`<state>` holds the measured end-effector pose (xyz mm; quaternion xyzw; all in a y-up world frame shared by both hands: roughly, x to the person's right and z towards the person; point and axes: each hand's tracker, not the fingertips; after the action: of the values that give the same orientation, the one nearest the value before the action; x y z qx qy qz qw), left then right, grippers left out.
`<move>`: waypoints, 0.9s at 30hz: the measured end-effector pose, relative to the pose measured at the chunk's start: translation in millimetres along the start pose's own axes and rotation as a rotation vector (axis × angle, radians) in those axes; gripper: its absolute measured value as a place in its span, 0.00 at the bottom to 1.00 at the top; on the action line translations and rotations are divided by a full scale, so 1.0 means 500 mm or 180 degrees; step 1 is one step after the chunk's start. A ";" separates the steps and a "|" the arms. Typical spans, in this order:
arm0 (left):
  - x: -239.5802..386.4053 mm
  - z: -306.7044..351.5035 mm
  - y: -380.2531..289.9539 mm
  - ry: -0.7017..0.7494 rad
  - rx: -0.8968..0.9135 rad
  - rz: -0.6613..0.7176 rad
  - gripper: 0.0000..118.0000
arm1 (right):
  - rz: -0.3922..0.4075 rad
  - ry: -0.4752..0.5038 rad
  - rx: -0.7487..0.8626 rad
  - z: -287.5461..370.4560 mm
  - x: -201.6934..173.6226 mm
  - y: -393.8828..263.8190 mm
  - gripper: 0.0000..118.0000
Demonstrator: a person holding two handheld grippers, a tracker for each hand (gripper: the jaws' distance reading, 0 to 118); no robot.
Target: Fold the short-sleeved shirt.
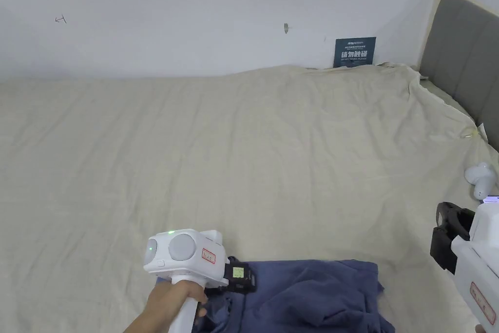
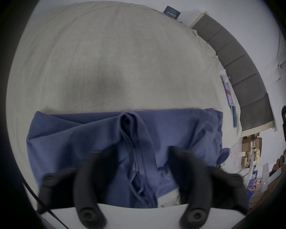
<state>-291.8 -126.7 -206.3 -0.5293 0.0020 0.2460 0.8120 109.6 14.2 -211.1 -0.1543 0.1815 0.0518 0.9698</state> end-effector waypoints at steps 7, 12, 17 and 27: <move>0.004 0.119 -0.004 -0.0101 0.0621 -0.0176 0.98 | 0.0015 0.0041 0.0028 0.001 -0.015 0.011 0.00; -0.046 0.225 -0.020 0.0118 0.1333 -0.0123 0.98 | -0.0001 0.0060 0.0075 0.003 -0.025 0.020 0.00; -0.110 0.267 -0.033 0.0455 0.1636 -0.0037 0.97 | -0.0011 0.0092 0.0098 0.004 -0.037 0.024 0.00; -0.146 0.202 -0.121 0.0663 0.1983 -0.0277 0.00 | 0.0002 0.0101 0.0061 0.008 -0.047 0.020 0.00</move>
<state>-357.5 -87.9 -90.7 -0.2774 0.1375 0.1433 0.9400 87.6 23.7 -201.9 -0.1457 0.1974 0.0479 0.9683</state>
